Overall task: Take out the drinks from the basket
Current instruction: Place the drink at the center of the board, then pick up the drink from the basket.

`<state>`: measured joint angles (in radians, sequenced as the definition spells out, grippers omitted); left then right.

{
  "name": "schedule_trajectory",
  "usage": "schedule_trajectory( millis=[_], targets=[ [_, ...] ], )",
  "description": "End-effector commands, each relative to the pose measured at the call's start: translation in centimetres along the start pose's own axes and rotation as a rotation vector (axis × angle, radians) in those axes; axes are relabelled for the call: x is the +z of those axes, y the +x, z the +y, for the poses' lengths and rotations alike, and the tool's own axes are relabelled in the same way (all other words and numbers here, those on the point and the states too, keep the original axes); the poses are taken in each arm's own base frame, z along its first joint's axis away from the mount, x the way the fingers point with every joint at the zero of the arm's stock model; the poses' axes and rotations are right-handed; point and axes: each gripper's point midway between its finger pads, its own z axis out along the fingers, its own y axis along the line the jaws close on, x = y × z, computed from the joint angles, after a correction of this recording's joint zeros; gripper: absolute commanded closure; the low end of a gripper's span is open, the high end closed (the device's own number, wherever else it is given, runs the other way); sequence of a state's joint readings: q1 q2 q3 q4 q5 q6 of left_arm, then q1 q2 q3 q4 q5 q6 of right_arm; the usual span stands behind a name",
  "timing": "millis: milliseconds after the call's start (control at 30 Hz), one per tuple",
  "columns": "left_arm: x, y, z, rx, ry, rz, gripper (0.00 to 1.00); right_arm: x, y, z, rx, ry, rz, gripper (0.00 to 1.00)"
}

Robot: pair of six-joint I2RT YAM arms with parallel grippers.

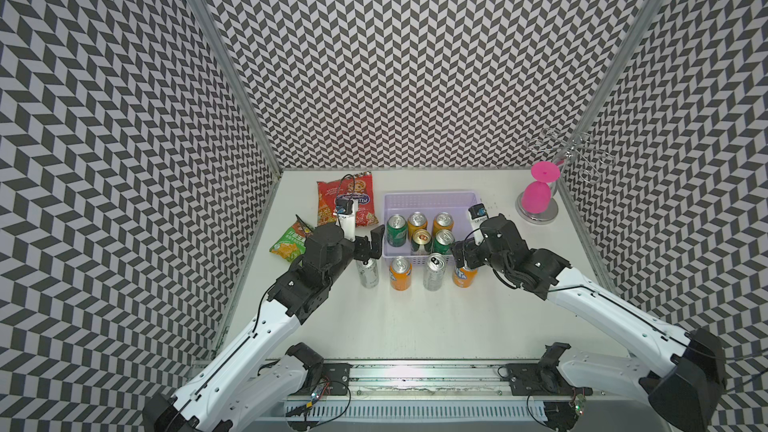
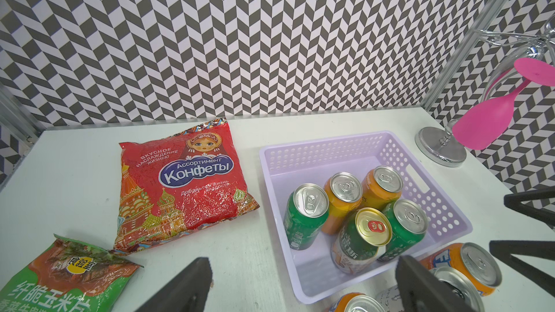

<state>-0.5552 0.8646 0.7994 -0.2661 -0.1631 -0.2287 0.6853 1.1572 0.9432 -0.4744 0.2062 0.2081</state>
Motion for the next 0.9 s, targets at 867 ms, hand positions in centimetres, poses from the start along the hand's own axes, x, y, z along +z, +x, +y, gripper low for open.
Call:
schedule_trajectory(
  millis=[867],
  targets=[
    [0.5,-0.1,0.0,0.007,-0.001,0.014,0.01,5.7,-10.0,-0.5,-0.069,-0.037,-0.077,0.0]
  ],
)
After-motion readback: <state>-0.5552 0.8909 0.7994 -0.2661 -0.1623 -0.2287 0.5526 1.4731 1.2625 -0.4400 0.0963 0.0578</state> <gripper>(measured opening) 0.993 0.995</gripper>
